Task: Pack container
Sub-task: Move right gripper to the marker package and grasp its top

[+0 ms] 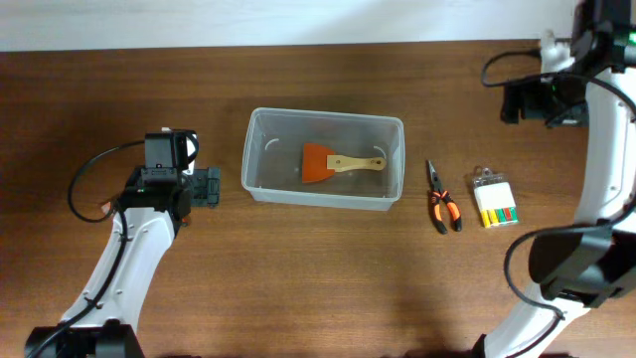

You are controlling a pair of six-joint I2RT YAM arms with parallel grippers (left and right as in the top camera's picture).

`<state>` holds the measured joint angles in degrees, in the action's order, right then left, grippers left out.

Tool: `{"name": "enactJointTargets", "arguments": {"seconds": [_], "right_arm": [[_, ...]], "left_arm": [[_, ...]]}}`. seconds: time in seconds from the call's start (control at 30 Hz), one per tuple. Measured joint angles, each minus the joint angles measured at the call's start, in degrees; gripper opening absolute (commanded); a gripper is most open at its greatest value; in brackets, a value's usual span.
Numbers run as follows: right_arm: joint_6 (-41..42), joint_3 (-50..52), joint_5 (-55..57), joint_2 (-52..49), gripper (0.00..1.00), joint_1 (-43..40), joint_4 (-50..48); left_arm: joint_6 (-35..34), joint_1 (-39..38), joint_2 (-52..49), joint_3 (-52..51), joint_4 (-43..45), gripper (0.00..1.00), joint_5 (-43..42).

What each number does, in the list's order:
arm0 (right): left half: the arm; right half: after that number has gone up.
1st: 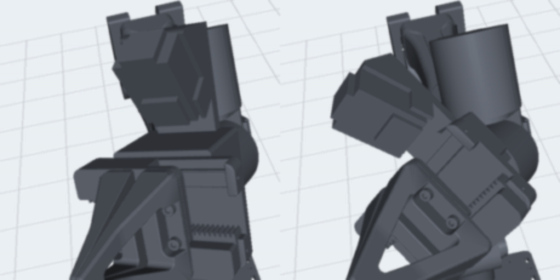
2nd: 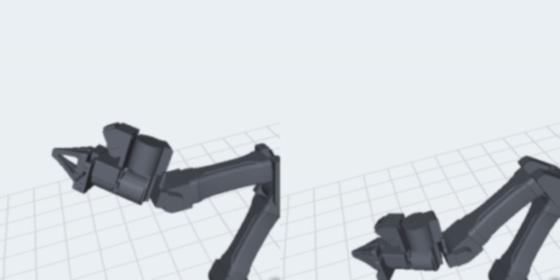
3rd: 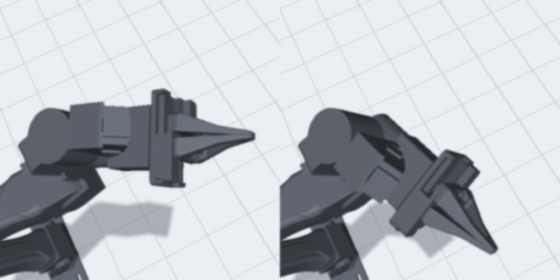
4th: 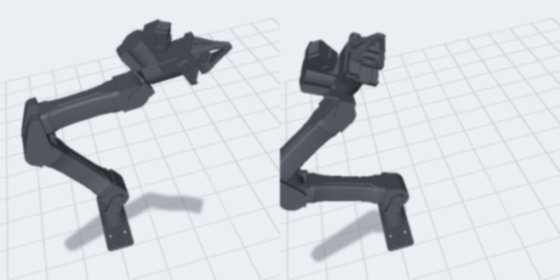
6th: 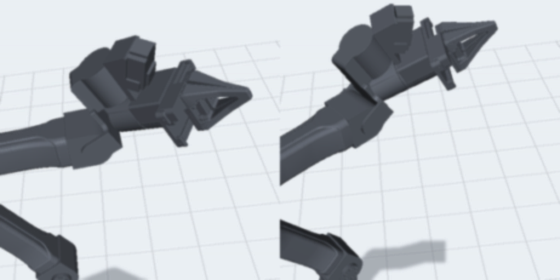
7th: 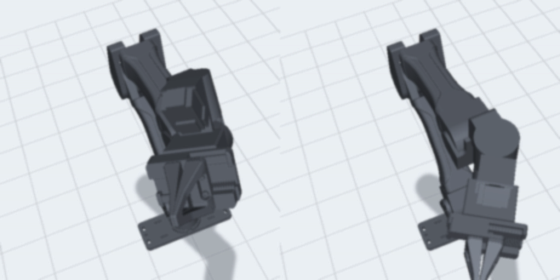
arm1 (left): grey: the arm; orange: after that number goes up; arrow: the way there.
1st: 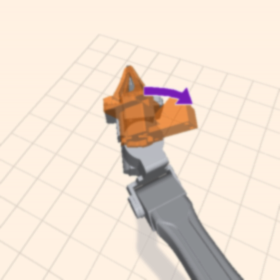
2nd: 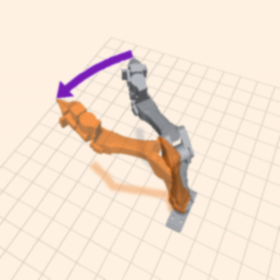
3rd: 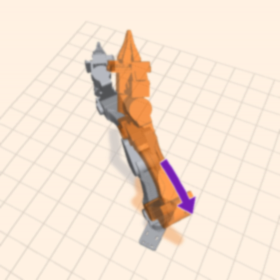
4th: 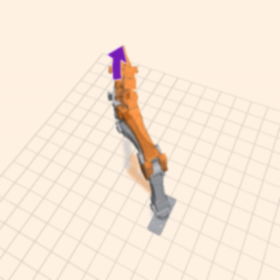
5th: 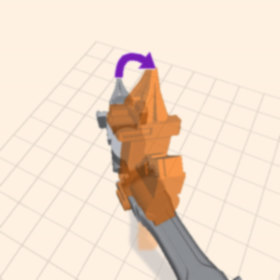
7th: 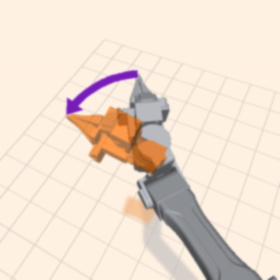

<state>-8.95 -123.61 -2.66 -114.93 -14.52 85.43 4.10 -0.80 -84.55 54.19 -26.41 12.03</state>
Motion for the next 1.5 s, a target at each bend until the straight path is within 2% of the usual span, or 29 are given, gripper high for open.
{"name": "enactJointTargets", "arguments": {"seconds": [0.23,0.53,1.2,1.3,1.43,1.5], "right_arm": [[-1.8,16.8,0.0,-0.5,0.92,-1.8,-7.1],[-5.3,34.4,3.7,-0.7,0.99,-1.9,-17.4],[-9.5,45.9,4.3,-1.2,1.00,-1.9,-29.3],[-8.8,45.9,4.5,-1.7,0.92,-1.9,-29.6],[-7.0,45.9,4.1,-1.7,0.67,-1.9,-30.6],[-6.3,45.8,4.2,-1.7,0.64,-1.9,-30.9]], "left_arm": [[0.0,0.0,0.0,0.0,0.0,0.99,0.0],[0.0,0.0,0.0,0.0,0.0,0.99,0.0],[0.0,0.0,0.0,0.0,0.0,0.99,0.0],[0.0,0.0,0.0,0.0,0.0,0.99,0.0],[0.0,0.0,0.0,0.0,0.0,0.99,0.0],[0.0,0.0,0.0,0.0,0.0,0.99,0.0]]}}
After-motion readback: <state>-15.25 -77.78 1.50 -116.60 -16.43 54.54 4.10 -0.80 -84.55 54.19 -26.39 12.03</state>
